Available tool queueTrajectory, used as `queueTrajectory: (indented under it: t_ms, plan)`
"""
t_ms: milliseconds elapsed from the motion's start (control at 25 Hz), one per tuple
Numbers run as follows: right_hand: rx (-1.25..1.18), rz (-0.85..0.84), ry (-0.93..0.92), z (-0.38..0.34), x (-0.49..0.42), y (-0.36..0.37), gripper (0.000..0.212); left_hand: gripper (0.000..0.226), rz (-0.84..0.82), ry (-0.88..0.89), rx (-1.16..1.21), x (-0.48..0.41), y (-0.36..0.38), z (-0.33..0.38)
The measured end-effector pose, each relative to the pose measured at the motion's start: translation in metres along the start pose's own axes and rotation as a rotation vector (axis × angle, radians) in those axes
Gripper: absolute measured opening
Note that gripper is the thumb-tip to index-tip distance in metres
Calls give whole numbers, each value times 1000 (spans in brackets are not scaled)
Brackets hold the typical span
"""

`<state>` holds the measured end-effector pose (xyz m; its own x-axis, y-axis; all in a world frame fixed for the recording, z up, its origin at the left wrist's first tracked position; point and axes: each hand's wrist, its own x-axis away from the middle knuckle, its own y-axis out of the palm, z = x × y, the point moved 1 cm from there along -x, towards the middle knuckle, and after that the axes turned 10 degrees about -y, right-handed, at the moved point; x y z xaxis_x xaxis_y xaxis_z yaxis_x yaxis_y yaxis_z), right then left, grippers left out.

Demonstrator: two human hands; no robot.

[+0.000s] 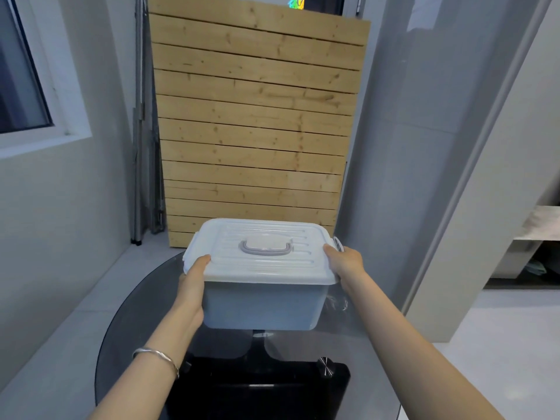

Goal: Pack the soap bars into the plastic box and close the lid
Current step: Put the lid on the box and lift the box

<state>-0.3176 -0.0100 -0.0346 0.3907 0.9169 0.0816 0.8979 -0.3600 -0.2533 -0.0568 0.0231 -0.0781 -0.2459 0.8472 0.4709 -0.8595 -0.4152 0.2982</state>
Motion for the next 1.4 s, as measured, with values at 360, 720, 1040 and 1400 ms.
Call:
queueTrajectory:
  t_ms: [360,720,1040,1400]
  plan:
    - [689,56,-350,-5,7,11,52,36,-69,-52,120,-7,-9,8]
    - [831,-517,-1025,-39,14,125,44,41,-177,122,22,-15,-29,25]
    - [848,-614,-882,-33,1,138,51,46,-107,309,-242,-15,-24,26]
    - [826,-598,-894,-36,8,134,46,48,-77,370,-380,-13,-27,29]
